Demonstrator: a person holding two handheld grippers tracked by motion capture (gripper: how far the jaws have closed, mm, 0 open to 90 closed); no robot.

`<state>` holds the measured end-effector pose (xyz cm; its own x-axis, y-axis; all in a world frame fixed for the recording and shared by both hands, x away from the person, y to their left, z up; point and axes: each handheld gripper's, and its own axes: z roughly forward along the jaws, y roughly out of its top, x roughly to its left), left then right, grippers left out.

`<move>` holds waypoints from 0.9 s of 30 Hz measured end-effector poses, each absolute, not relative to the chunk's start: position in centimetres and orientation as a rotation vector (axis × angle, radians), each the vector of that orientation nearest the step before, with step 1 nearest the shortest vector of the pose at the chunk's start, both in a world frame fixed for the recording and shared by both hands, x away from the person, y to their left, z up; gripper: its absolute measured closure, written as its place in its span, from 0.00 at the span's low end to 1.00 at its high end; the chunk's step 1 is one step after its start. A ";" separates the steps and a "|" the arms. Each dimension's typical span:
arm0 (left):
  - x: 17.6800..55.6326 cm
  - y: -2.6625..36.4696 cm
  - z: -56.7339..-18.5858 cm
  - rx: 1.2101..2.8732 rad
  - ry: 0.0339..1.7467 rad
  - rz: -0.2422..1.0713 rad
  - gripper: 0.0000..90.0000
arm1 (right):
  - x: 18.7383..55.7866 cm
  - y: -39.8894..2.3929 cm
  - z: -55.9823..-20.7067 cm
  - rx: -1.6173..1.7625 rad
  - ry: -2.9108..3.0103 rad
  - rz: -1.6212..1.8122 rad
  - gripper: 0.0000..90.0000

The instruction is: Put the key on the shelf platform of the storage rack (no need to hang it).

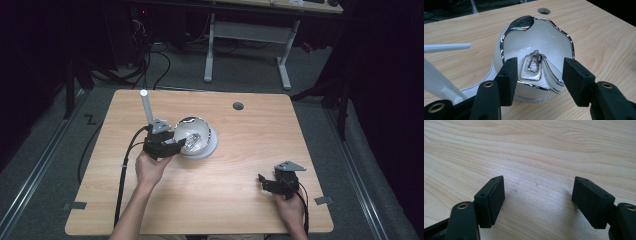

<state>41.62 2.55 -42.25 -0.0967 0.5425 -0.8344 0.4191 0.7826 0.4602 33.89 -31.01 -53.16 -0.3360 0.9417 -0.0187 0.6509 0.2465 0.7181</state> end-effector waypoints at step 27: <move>39.0 7.1 -42.3 0.716 1.764 0.178 0.49 | 33.9 -31.0 -53.2 1.454 2.073 0.862 0.30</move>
<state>38.96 7.07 -42.28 -0.1474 0.5485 -0.8231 0.3733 0.8014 0.4672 33.89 -30.99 -53.15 -0.3337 0.9425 -0.0173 0.6522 0.2441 0.7177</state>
